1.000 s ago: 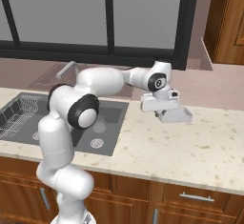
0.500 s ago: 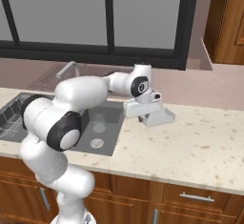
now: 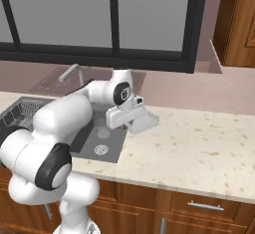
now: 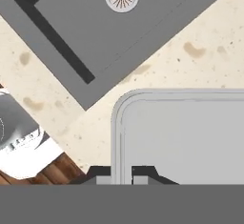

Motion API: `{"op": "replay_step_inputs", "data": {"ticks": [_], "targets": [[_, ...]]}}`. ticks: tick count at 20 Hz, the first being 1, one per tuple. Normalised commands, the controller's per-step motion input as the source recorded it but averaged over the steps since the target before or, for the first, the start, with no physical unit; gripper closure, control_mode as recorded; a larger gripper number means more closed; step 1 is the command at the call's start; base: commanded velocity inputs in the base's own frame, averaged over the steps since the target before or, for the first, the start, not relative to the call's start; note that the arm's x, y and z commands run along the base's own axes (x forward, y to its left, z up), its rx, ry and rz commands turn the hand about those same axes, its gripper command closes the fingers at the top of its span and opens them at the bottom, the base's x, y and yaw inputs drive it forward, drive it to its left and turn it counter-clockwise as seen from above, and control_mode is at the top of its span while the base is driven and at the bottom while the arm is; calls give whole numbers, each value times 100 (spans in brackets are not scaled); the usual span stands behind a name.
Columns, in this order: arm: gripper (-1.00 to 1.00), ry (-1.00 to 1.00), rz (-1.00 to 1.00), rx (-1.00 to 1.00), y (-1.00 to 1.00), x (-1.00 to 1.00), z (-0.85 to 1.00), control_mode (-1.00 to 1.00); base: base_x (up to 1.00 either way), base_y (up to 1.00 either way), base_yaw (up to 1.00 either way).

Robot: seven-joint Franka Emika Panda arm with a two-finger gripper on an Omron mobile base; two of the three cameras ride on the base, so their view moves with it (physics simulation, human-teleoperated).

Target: Place the tupperware in the left basin and the glass cup in the right basin of the sink.

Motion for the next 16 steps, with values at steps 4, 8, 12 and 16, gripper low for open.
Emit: {"op": "replay_step_inputs", "data": {"ticks": [4,8,12,16], "targets": [[100,0,23,0,74,-20,13,-100,0,0,0],[100,0,24,0,65,-12,11,-100,0,0,0],[100,1,24,0,55,-5,14,-100,0,0,0],[100,3,22,0,55,-5,13,-100,0,0,0]]}}
